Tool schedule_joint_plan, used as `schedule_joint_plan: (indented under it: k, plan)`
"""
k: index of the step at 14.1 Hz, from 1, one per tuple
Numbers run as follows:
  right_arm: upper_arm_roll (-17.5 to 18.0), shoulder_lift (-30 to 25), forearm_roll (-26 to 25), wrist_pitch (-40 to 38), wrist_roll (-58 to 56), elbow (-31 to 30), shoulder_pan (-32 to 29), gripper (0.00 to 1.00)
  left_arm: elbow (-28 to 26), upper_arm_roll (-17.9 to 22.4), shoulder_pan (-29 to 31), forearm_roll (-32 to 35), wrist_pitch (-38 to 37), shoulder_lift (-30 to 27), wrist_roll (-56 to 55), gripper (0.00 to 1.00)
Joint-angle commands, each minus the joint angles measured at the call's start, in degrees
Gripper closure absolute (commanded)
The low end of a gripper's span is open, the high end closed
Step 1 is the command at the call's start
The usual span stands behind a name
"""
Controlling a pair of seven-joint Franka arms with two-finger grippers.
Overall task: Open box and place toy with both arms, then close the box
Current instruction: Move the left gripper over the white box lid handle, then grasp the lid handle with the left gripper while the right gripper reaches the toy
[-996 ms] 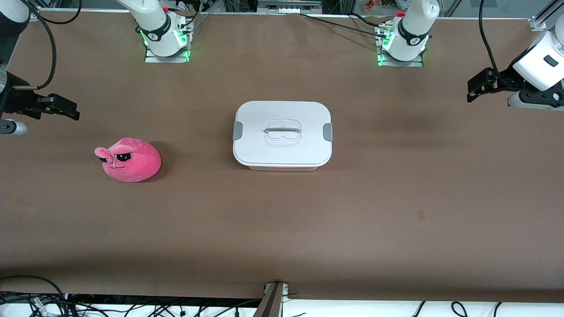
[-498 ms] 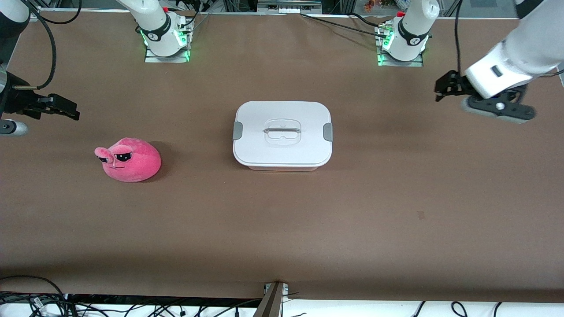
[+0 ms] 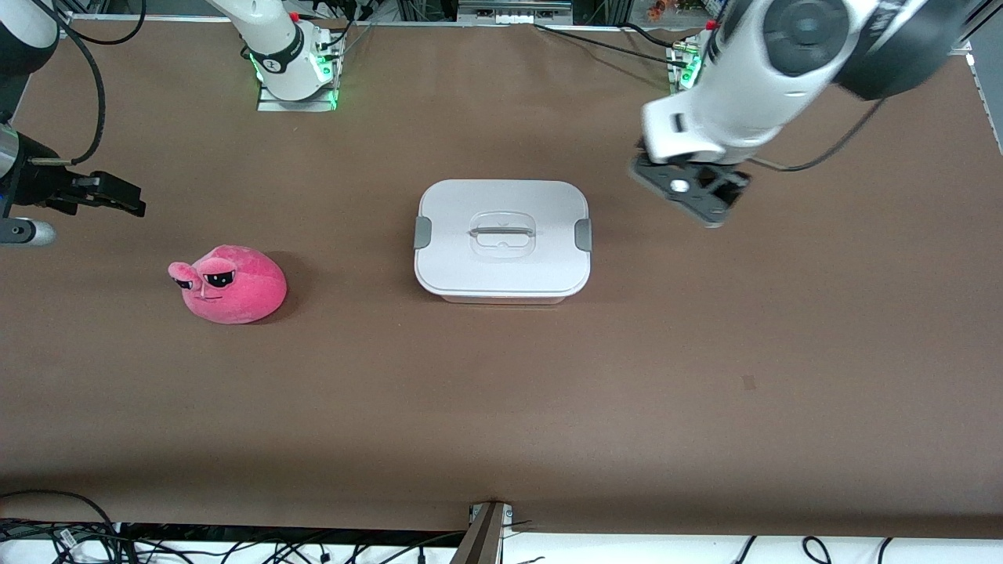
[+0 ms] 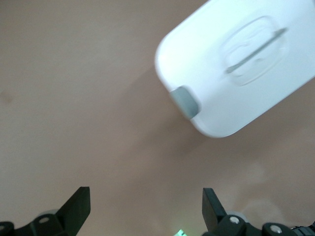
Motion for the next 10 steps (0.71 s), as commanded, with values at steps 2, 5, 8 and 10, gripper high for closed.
schedule_joint_plan:
  k: [2,5,8,10]
  plan:
    - [-1.21,4.64,1.24,0.36,-0.45,1.68,-1.16,0.0,4.72,-0.26,-6.18,-0.37,5.48,8.05,1.81,0.0]
    - [-1.39,7.46,1.33,0.36,-2.04,1.5,-2.49,0.0,4.63,-0.17,-10.67,0.07,14.6,12.18,3.99,0.0]
    - [-1.39,11.85,1.42,1.76,-4.59,0.89,-2.75,0.0,4.02,-0.26,-11.9,-0.37,21.48,16.4,11.98,0.0]
    - [-1.39,12.48,1.42,4.74,-6.34,-3.92,-3.19,0.0,3.67,-0.17,-14.53,0.24,23.41,18.51,14.02,0.0]
